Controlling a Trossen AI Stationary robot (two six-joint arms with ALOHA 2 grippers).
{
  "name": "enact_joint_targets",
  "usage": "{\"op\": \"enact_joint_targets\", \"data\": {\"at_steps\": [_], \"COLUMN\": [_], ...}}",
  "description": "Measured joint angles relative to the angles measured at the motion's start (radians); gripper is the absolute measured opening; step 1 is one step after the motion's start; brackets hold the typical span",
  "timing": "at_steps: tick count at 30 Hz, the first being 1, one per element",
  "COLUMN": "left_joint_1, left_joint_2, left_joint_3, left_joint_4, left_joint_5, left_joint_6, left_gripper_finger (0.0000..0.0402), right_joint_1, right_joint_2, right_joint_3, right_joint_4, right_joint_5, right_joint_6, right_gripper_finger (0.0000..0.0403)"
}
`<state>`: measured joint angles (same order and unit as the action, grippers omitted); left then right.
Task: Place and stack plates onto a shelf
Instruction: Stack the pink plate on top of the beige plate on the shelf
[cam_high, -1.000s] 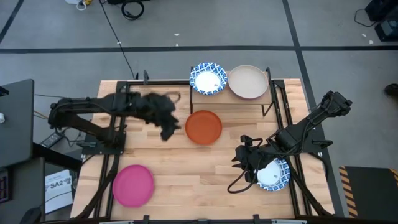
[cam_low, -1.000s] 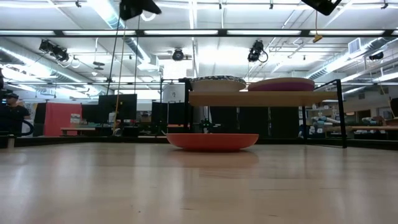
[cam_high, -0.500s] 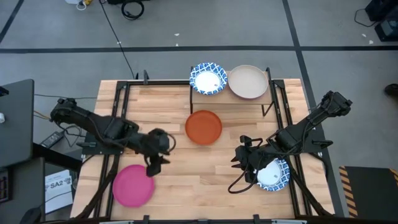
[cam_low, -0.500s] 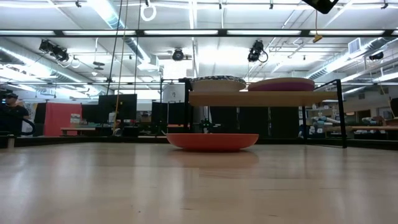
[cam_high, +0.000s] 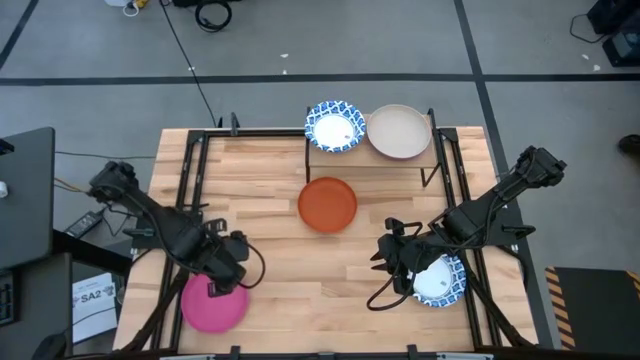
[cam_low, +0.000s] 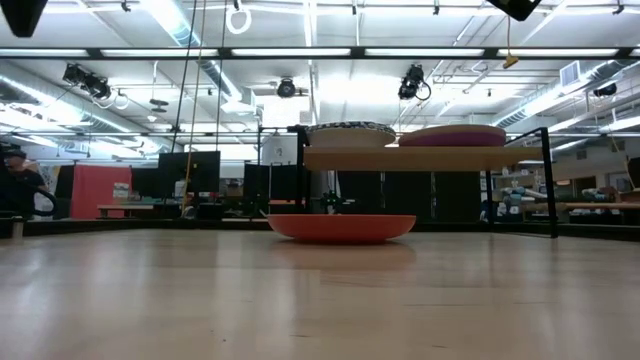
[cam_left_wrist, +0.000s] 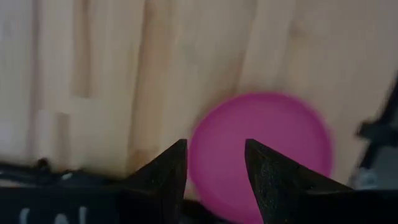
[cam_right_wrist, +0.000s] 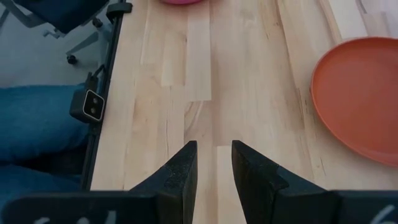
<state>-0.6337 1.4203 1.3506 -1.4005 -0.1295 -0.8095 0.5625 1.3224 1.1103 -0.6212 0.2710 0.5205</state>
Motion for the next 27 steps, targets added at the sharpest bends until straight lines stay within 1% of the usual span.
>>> {"op": "enact_joint_targets", "data": {"at_steps": [9, 12, 14, 17, 21, 24, 27], "left_joint_1": [-0.006, 0.004, 0.015, 0.027, 0.044, 0.063, 0.091], "left_joint_2": [0.046, 0.048, 0.048, 0.047, 0.046, 0.046, 0.046], "left_joint_3": [0.000, -0.018, -0.058, -0.140, -0.262, -0.351, -0.434], "left_joint_4": [-0.030, -0.024, -0.022, -0.006, 0.072, 0.129, 0.198], "left_joint_5": [-0.008, -0.007, -0.004, 0.043, 0.097, 0.118, 0.171], "left_joint_6": [0.134, 0.154, 0.153, 0.156, 0.210, 0.248, 0.270], "left_gripper_finger": [0.0167, 0.0167, 0.0167, 0.0167, 0.0167, 0.0167, 0.0167], "right_joint_1": [0.000, 0.000, 0.000, 0.000, 0.000, 0.000, 0.000], "right_joint_2": [0.000, 0.000, 0.000, 0.000, 0.000, 0.000, 0.000], "right_joint_3": [0.000, 0.000, 0.000, 0.000, 0.000, 0.000, 0.000], "right_joint_4": [0.000, 0.000, 0.000, 0.000, 0.000, 0.000, 0.000], "right_joint_5": [0.000, 0.000, 0.000, 0.000, 0.000, 0.000, 0.000], "right_joint_6": [-0.007, -0.028, -0.030, -0.034, -0.034, -0.034, -0.034], "right_gripper_finger": [0.0105, 0.0105, 0.0105, 0.0105, 0.0105, 0.0105, 0.0105]}}
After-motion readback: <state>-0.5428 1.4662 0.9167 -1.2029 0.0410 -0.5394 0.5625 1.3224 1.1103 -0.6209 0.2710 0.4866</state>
